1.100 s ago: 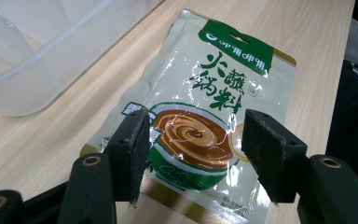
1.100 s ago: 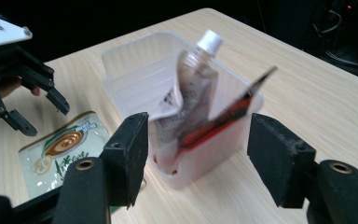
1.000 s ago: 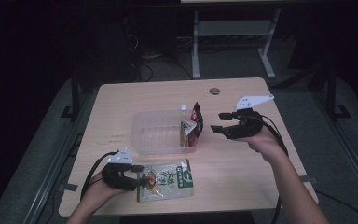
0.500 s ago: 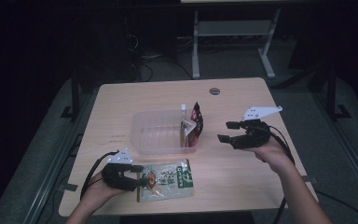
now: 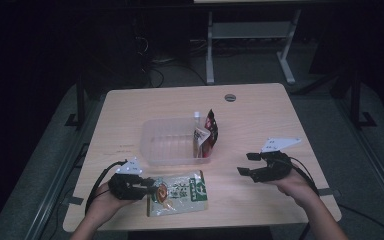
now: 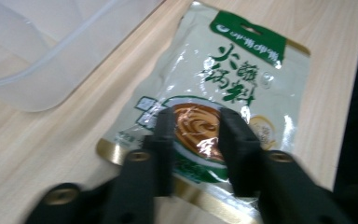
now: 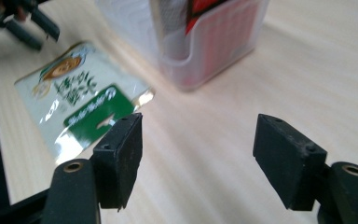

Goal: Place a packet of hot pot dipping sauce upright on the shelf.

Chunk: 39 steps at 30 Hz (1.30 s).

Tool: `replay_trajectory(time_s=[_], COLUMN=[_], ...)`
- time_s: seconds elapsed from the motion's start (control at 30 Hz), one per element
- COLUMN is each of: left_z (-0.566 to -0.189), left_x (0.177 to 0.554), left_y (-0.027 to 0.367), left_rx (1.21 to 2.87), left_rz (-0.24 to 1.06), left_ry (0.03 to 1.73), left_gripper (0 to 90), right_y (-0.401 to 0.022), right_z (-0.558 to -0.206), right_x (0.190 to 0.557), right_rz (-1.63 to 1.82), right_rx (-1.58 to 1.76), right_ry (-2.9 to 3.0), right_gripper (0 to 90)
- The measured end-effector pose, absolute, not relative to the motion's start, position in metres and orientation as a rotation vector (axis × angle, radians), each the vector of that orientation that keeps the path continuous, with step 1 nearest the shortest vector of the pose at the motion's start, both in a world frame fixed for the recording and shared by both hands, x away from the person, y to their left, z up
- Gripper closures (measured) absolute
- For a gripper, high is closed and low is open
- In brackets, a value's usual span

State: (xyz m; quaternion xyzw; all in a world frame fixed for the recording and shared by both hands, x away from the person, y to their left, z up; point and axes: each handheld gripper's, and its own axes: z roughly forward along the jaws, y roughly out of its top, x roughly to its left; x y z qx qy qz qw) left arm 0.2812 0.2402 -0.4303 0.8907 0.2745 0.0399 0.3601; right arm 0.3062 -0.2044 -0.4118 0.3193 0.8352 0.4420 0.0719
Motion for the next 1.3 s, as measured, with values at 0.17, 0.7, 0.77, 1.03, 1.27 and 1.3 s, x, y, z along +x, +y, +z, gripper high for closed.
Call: replay_trajectory(time_s=[0.17,0.7,0.77,1.03,1.27,1.3], left_z=[-0.431,-0.453,-0.453,-0.452,-0.452,-0.452], left_x=[0.296,0.324,0.324,0.318,0.306,0.304], left_y=[0.243,0.243,0.243,0.244,0.239,0.237], left_rx=[2.296,2.384,2.381,2.39,2.416,2.42], left_rz=[0.168,0.227,0.214,0.156,0.088,0.091], left_ry=[0.742,0.785,0.79,0.792,0.74,0.737], left_gripper=[89.7,89.8,89.8,89.9,89.8,89.8], right_y=[-0.199,-0.192,-0.192,-0.192,-0.193,-0.193], right_z=[-0.424,-0.433,-0.433,-0.433,-0.434,-0.434], right_x=[0.297,0.298,0.299,0.299,0.301,0.302], right_rz=[1.303,1.281,1.279,1.277,1.276,1.275], right_rx=[0.945,0.937,0.933,0.934,0.934,0.935], right_ry=[2.562,2.602,2.602,2.598,2.6,2.602], right_gripper=[31.7,31.2,31.2,31.2,31.2,31.2])
